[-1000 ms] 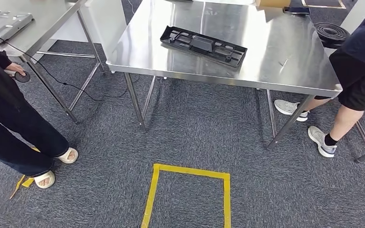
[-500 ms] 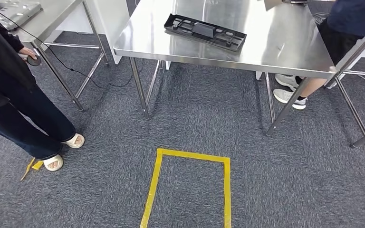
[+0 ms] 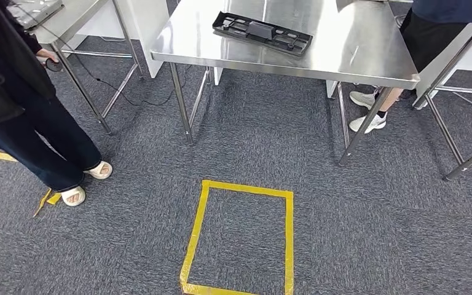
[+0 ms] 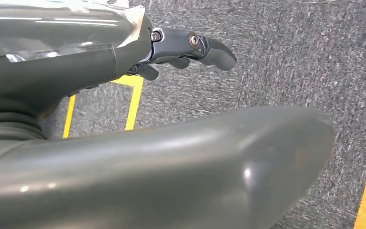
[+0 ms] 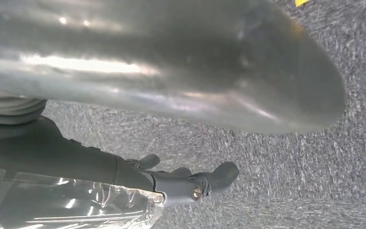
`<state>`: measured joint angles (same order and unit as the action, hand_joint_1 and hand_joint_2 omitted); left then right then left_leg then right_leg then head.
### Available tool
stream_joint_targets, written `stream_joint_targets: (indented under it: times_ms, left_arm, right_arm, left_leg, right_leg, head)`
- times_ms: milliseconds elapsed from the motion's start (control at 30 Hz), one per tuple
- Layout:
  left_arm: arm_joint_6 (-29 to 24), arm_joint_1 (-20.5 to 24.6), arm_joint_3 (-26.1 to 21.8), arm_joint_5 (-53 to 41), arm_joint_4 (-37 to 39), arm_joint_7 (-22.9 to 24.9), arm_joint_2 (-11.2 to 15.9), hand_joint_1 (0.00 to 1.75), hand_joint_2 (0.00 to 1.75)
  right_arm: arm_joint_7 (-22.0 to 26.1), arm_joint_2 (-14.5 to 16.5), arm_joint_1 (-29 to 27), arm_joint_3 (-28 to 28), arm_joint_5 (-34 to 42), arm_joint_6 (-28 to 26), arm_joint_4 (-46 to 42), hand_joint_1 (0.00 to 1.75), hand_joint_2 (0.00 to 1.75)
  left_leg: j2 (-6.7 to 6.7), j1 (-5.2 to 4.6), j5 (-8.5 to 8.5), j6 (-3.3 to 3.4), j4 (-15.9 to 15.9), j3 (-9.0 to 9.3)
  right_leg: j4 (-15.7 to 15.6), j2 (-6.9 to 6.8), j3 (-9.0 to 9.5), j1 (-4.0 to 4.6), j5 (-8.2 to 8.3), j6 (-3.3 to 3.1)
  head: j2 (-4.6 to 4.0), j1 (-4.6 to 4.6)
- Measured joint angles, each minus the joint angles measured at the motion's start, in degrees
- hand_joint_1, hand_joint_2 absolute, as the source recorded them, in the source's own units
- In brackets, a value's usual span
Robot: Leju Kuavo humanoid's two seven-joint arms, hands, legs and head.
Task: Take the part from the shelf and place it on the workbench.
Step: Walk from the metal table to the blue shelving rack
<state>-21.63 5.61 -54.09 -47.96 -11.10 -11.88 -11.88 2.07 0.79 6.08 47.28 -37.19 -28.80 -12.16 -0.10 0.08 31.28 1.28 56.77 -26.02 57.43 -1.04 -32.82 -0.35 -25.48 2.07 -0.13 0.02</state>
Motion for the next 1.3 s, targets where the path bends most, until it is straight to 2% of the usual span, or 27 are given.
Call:
stream_joint_targets:
  times_ms: [67, 100, 167, 233, 267, 300, 333, 400, 433, 467, 533, 600, 667, 733, 767, 800, 833, 900, 933, 967, 1000, 1067, 1133, 1167, 1233, 1267, 1300]
  left_arm:
    - [0.03, -0.08, -0.05, 0.05, 0.0, -0.14, -0.02, 0.0, 0.0]
    - [0.04, -0.11, -0.08, 0.08, 0.0, -0.16, -0.03, 0.0, 0.0]
    - [0.09, -0.12, -0.13, 0.08, 0.0, -0.25, -0.04, 0.0, 0.0]
    - [0.16, -0.13, -0.14, -0.02, 0.0, -0.35, -0.03, 0.0, 0.0]
    - [0.26, -0.17, -0.13, -0.12, 0.0, -0.4, -0.04, 0.0, 0.0]
    - [0.4, -0.21, -0.13, -0.25, 0.0, -0.44, -0.04, 0.0, 0.0]
    - [0.54, -0.24, -0.12, -0.38, 0.01, -0.48, -0.05, 0.0, 0.0]
    - [0.7, -0.26, -0.11, -0.58, 0.01, -0.53, -0.12, 0.0, 0.0]
    - [0.7, -0.24, -0.1, -0.66, 0.02, -0.56, -0.16, 0.0, 0.0]
    - [0.7, -0.22, -0.09, -0.75, 0.02, -0.61, -0.2, 0.0, 0.0]
    - [0.69, -0.2, -0.07, -0.96, 0.02, -0.67, -0.24, 0.0, 0.0]
    - [0.69, -0.2, -0.05, -1.1, 0.02, -0.68, -0.24, 0.0, 0.0]
    - [0.7, -0.2, -0.02, -1.16, 0.02, -0.69, -0.24, 0.0, 0.0]
    - [0.71, -0.23, -0.01, -1.18, 0.02, -0.7, -0.24, 0.0, 0.0]
    - [0.7, -0.27, -0.01, -1.17, 0.02, -0.69, -0.23, 0.0, 0.0]
    - [0.71, -0.31, -0.01, -1.17, 0.02, -0.69, -0.23, 0.0, 0.0]
    - [0.7, -0.33, -0.01, -1.17, 0.02, -0.7, -0.22, 0.0, 0.0]
    - [0.7, -0.35, -0.02, -1.17, 0.02, -0.71, -0.19, 0.0, 0.0]
    - [0.69, -0.34, -0.02, -1.15, 0.02, -0.71, -0.17, 0.0, 0.0]
    - [0.67, -0.34, -0.02, -1.12, 0.02, -0.71, -0.17, 0.0, 0.0]
    - [0.65, -0.33, -0.02, -1.07, 0.02, -0.72, -0.17, 0.0, 0.0]
    - [0.56, -0.32, -0.04, -0.92, 0.02, -0.77, -0.2, 0.0, 0.0]
    - [0.5, -0.3, -0.05, -0.78, 0.02, -0.88, -0.24, 0.0, 0.0]
    - [0.5, -0.29, -0.05, -0.73, 0.02, -0.94, -0.25, 0.0, 0.0]
    - [0.5, -0.31, -0.05, -0.65, 0.02, -1.03, -0.24, 0.0, 0.0]
    - [0.5, -0.34, -0.05, -0.62, 0.02, -1.05, -0.23, 0.0, 0.0]
    - [0.5, -0.35, -0.05, -0.61, 0.02, -1.09, -0.23, 0.0, 0.0]
  right_arm:
    - [0.0, 0.03, 0.07, 0.0, 0.05, 0.04, 0.01, 0.0, 0.0]
    - [0.0, 0.06, 0.05, 0.0, 0.08, 0.04, 0.02, 0.0, 0.0]
    - [0.0, 0.04, 0.0, 0.0, 0.17, 0.04, 0.03, 0.0, 0.0]
    - [0.0, 0.02, -0.12, 0.02, 0.47, 0.04, 0.03, 0.0, 0.0]
    - [0.03, 0.03, -0.26, 0.04, 0.75, 0.04, 0.03, 0.0, 0.0]
    - [0.1, 0.07, -0.44, 0.09, 1.08, 0.04, 0.03, 0.0, 0.0]
    - [0.24, 0.1, -0.59, 0.18, 1.43, 0.04, 0.03, 0.0, 0.0]
    - [0.69, 0.14, -0.71, 0.44, 2.02, 0.04, 0.03, 0.0, 0.0]
    - [0.92, 0.15, -0.67, 0.57, 2.2, 0.04, 0.03, 0.0, 0.0]
    - [1.08, 0.18, -0.67, 0.72, 2.34, 0.04, 0.03, 0.0, 0.0]
    - [1.21, 0.24, -0.86, 1.1, 2.62, 0.05, 0.03, 0.0, 0.0]
    - [1.23, 0.31, -1.07, 1.47, 2.83, 0.1, 0.03, 0.0, 0.0]
    - [1.23, 0.38, -1.04, 1.66, 2.92, 0.18, 0.03, 0.0, 0.0]
    - [1.23, 0.39, -1.06, 1.83, 2.97, 0.21, 0.03, 0.0, 0.0]
    - [1.23, 0.39, -1.13, 1.9, 2.98, 0.21, 0.03, 0.0, 0.0]
    - [1.23, 0.4, -1.19, 1.93, 2.98, 0.21, 0.03, 0.0, 0.0]
    - [1.23, 0.43, -1.21, 1.95, 2.98, 0.22, 0.03, 0.0, 0.0]
    - [1.26, 0.53, -1.11, 1.96, 2.97, 0.28, 0.03, 0.0, 0.0]
    - [1.29, 0.57, -0.98, 1.97, 2.92, 0.37, 0.03, 0.0, 0.0]
    - [1.34, 0.58, -0.86, 1.96, 2.84, 0.46, 0.03, 0.0, 0.0]
    - [1.39, 0.59, -0.79, 1.96, 2.75, 0.56, 0.03, 0.0, 0.0]
    - [1.43, 0.6, -0.83, 1.96, 2.64, 0.65, 0.03, 0.0, 0.0]
    - [1.43, 0.61, -0.87, 1.97, 2.64, 0.69, 0.03, 0.0, 0.0]
    - [1.45, 0.6, -0.8, 1.97, 2.63, 0.71, 0.03, 0.0, 0.0]
    - [1.53, 0.6, -0.71, 1.98, 2.67, 0.75, 0.03, 0.0, 0.0]
    - [1.58, 0.61, -0.78, 1.99, 2.72, 0.78, 0.03, 0.0, 0.0]
    - [1.63, 0.62, -0.9, 2.02, 2.76, 0.8, 0.03, 0.0, 0.0]
  left_leg:
    - [0.17, -0.17, -0.63, 0.86, -0.57, -0.65]
    - [0.3, -0.14, -1.12, 1.32, -0.79, -1.03]
    - [0.58, -0.08, -2.09, 2.0, -1.0, -1.98]
    - [0.7, -0.11, -2.96, 2.25, -0.95, -3.14]
    - [0.76, -0.11, -3.38, 2.2, -0.91, -3.69]
    - [0.79, -0.09, -3.76, 2.11, -0.86, -4.16]
    - [0.83, -0.04, -4.08, 1.96, -0.8, -4.53]
    - [0.93, -0.06, -4.52, 1.53, -0.55, -4.91]
    - [1.03, -0.17, -4.67, 1.27, -0.35, -5.05]
    - [1.13, -0.31, -4.83, 0.98, -0.18, -5.15]
    - [1.3, -0.4, -5.16, 0.36, -0.02, -5.4]
    - [1.08, -0.15, -4.62, -0.32, 0.72, -5.83]
    - [0.58, 0.07, -1.32, -0.91, 5.21, -7.82]
    - [0.3, 0.17, 2.87, -1.29, 12.89, -11.08]
    - [0.24, 0.25, 3.81, -1.4, 15.64, -12.15]
    - [0.21, 0.34, 3.7, -1.47, 16.55, -12.34]
    - [0.17, 0.48, 2.49, -1.49, 15.1, -11.33]
    - [-0.78, 0.87, -0.99, -1.43, 7.92, -7.2]
    - [-1.52, 1.0, -2.13, -1.35, 4.38, -5.34]
    - [-2.11, 1.0, -2.6, -1.24, 2.19, -4.3]
    - [-2.45, 0.86, -2.58, -1.01, 1.24, -3.98]
    - [-1.81, 0.66, -2.86, -0.21, 0.91, -4.23]
    - [-0.96, 0.71, -3.44, 0.78, 0.49, -4.44]
    - [-0.4, 0.73, -3.69, 1.16, 0.32, -4.58]
    - [0.7, 0.52, -3.9, 1.5, 0.33, -5.02]
    - [1.23, 0.44, -3.97, 1.56, 0.35, -5.19]
    - [1.71, 0.41, -4.02, 1.58, 0.38, -5.31]
  right_leg:
    - [0.17, 0.01, -0.59, -0.16, 0.55, 0.76]
    - [0.99, 0.09, -1.14, -0.22, 0.02, 0.84]
    - [5.77, 0.38, -3.33, -0.39, -3.03, 0.48]
    - [13.1, 0.64, -5.85, -0.41, -6.8, 0.21]
    - [15.36, 0.72, -6.26, -0.46, -7.8, 0.4]
    - [15.59, 0.74, -5.59, -0.53, -7.96, 0.79]
    - [13.39, 0.73, -3.7, -0.64, -7.31, 1.32]
    - [4.86, 0.51, 1.93, -0.81, -5.27, 2.17]
    - [1.21, 0.46, 4.05, -0.75, -4.52, 2.15]
    - [-1.0, 0.41, 5.17, -0.65, -4.15, 1.88]
    - [-1.76, 0.57, 5.16, -0.4, -3.87, 0.94]
    - [-1.81, 0.7, 4.97, -0.77, -3.39, -0.01]
    - [-1.92, 0.8, 4.77, -1.11, -2.79, -0.99]
    - [-1.79, 0.92, 4.24, -0.96, -2.4, -1.47]
    - [-1.67, 1.03, 3.95, -0.91, -2.28, -1.48]
    - [-1.53, 1.2, 3.72, -0.9, -2.21, -1.44]
    - [-1.36, 1.47, 3.58, -0.92, -2.16, -1.35]
    - [-0.96, 2.15, 3.38, -0.93, -2.12, -1.2]
    - [-0.66, 2.52, 3.15, -0.8, -2.12, -0.97]
    - [-0.45, 2.84, 2.8, -0.69, -2.02, -0.62]
    - [-0.35, 3.17, 2.42, -0.64, -1.86, -0.17]
    - [-0.27, 3.71, 1.7, -0.78, -1.5, 0.69]
    - [1.63, 3.2, 0.35, -0.84, -2.48, 0.87]
    - [4.33, 2.72, -1.08, -0.81, -3.84, 0.71]
    - [11.94, 2.03, -4.64, -0.79, -7.15, 0.35]
    - [14.93, 1.94, -5.88, -0.81, -8.16, 0.43]
    - [16.03, 1.83, -6.14, -0.85, -8.35, 0.72]
  head:
    - [0.0, -0.03]
    - [0.0, 0.02]
    - [0.0, 0.22]
    - [0.0, 0.4]
    - [0.0, 0.39]
    - [0.0, 0.46]
    - [0.0, 0.52]
    - [0.0, 0.73]
    - [0.0, 0.84]
    - [0.0, 0.91]
    - [0.0, 0.99]
    - [0.0, 0.98]
    - [0.0, 0.86]
    - [0.0, 0.76]
    - [0.0, 0.76]
    - [0.0, 0.75]
    - [0.0, 0.75]
    - [0.0, 0.72]
    - [0.0, 0.74]
    - [0.0, 0.76]
    - [0.0, 0.76]
    - [0.0, 0.76]
    - [0.0, 0.9]
    - [0.0, 1.06]
    - [0.0, 1.35]
    - [0.0, 1.37]
    - [0.0, 1.38]
